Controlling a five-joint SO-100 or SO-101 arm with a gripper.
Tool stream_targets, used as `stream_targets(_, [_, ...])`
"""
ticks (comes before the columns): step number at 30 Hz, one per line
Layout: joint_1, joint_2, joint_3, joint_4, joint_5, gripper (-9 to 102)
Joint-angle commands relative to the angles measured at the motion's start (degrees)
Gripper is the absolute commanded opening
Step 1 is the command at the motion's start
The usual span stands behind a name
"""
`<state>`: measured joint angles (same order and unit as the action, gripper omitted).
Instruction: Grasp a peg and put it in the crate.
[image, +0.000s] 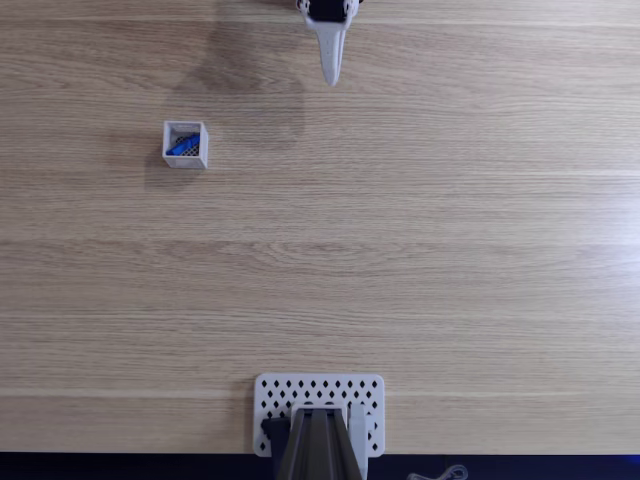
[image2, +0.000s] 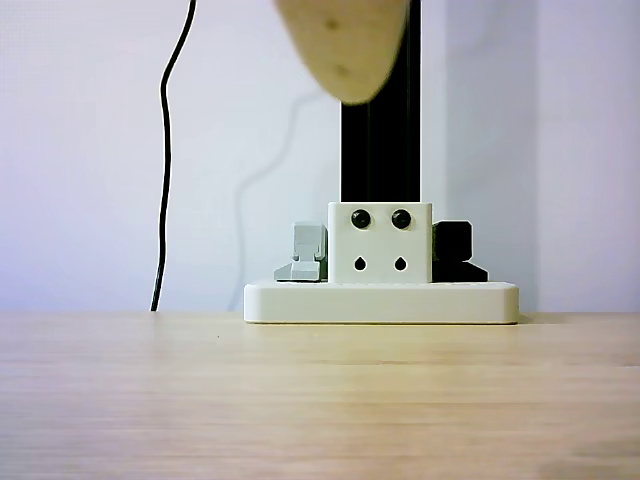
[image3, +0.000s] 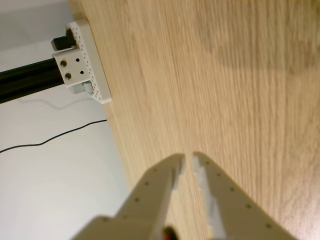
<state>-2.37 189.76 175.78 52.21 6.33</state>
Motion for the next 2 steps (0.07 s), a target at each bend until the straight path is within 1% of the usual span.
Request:
stream_targets(1, [0.09,1.23,-0.53,0.18,0.18,-1])
stream_targets(2, [0.09,1.23,-0.53,0.18,0.18,-1])
